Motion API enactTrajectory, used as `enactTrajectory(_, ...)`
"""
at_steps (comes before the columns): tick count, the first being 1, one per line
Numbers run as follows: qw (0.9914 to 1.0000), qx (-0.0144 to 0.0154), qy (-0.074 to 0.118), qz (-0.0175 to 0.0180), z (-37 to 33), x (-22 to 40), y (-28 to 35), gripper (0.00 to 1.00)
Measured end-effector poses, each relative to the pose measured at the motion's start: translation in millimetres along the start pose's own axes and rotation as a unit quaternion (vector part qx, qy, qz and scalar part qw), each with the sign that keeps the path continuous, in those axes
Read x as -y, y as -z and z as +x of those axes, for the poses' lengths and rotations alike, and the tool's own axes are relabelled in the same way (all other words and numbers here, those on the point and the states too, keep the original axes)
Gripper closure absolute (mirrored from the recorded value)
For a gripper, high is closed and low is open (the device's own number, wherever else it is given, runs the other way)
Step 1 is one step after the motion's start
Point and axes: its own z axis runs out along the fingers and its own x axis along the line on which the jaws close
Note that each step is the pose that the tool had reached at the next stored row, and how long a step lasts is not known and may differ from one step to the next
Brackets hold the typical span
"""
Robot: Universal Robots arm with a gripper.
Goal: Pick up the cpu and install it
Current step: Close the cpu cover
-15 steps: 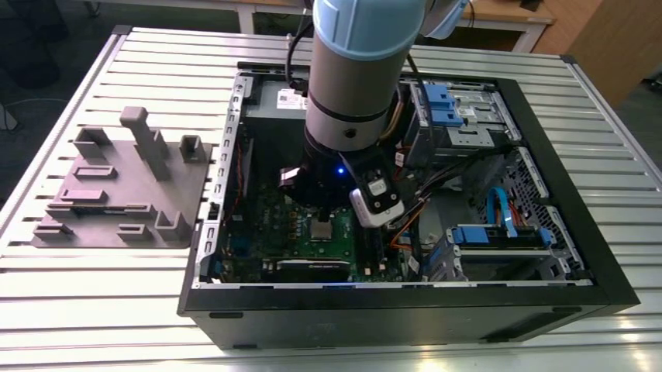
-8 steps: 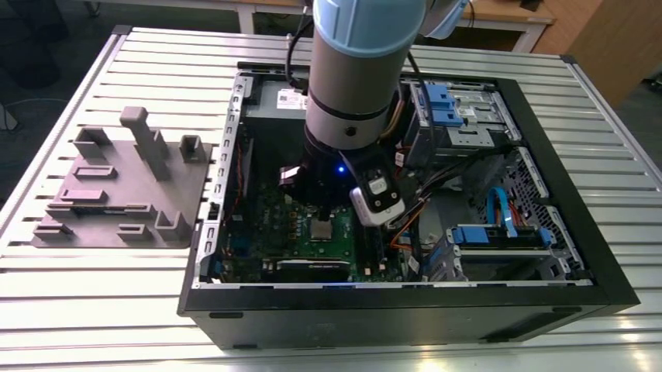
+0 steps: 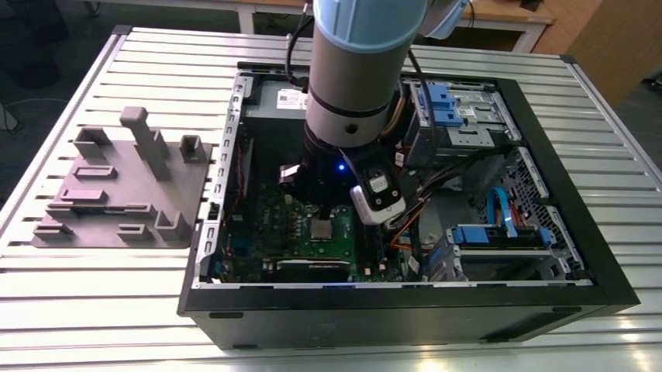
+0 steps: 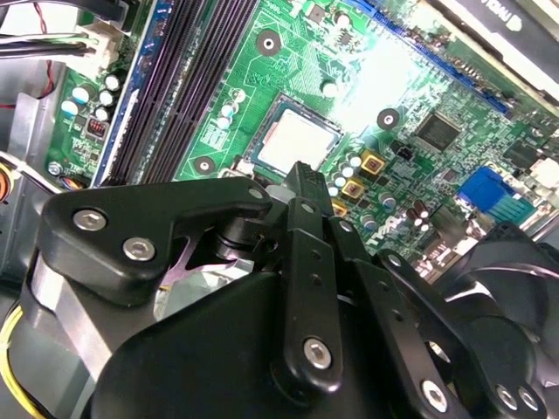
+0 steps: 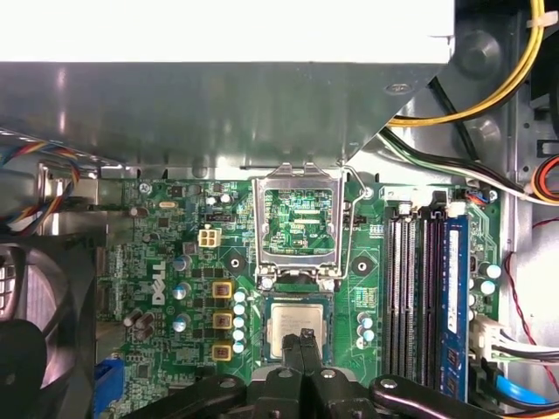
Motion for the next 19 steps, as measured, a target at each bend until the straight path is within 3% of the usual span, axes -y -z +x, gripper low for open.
enactTrajectory(19, 1.0, 0.0, 0.0, 0.0, 0.3, -0.1, 7.6, 0.9)
